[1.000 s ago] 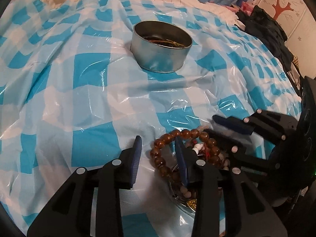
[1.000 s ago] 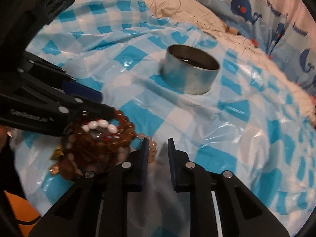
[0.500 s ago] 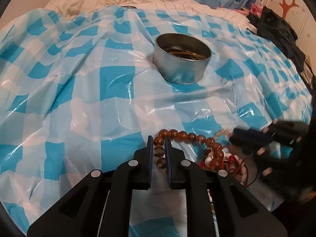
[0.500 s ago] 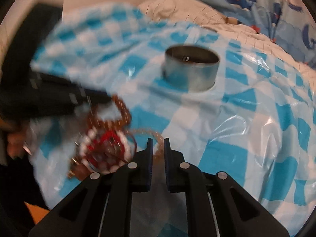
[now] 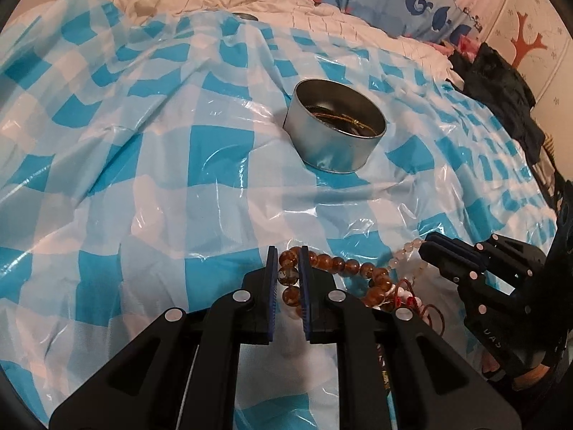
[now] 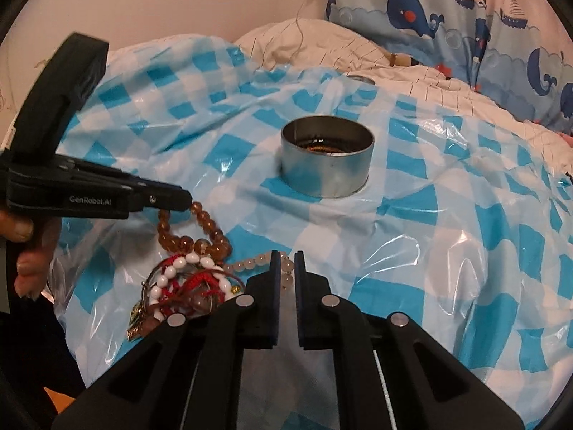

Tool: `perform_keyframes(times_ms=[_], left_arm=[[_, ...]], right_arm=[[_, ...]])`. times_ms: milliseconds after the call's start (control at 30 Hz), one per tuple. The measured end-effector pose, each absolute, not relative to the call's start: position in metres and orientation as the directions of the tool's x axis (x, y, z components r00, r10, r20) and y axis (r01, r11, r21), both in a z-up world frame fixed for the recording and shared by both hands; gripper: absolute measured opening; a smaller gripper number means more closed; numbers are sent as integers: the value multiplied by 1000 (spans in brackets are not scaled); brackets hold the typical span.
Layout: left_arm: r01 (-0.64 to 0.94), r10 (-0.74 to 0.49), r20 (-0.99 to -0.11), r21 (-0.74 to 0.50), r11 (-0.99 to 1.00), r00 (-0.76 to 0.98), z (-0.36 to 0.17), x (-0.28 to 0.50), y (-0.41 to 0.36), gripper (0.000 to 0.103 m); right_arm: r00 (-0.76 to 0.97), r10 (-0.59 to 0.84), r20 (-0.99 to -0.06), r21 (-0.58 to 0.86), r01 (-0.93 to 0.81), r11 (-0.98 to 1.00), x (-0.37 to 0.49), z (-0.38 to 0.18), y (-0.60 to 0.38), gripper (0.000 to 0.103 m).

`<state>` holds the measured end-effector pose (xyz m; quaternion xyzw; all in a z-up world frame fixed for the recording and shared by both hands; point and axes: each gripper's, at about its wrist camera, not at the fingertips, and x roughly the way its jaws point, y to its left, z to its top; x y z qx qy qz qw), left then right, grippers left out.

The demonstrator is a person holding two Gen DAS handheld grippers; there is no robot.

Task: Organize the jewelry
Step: 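Grasp the amber bead bracelet with the right gripper and lift it, then carry the amber beads over the silver tin and open the right gripper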

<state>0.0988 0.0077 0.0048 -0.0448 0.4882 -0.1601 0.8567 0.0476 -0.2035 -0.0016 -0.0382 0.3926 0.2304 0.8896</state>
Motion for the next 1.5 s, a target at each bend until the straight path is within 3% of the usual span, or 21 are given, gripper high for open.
perform_keyframes(times_ms=[267, 700, 1200, 1500], left_arm=[[220, -395, -752, -328, 919, 527, 23, 96, 19, 10], [296, -459, -702, -352, 888, 544, 45, 97, 0, 10], [361, -529, -602, -387, 849, 598, 95, 127, -33, 10], [331, -561, -553, -464, 822, 616, 93, 159, -40, 10]], right_arm=[[668, 438, -601, 229, -382, 895, 47, 25, -232, 8], [673, 559, -485, 364, -426, 829, 48, 46, -241, 8], [708, 560, -430, 369, -428, 825, 85, 61, -242, 8], [725, 550, -414, 398, -399, 826, 125, 61, -243, 8]])
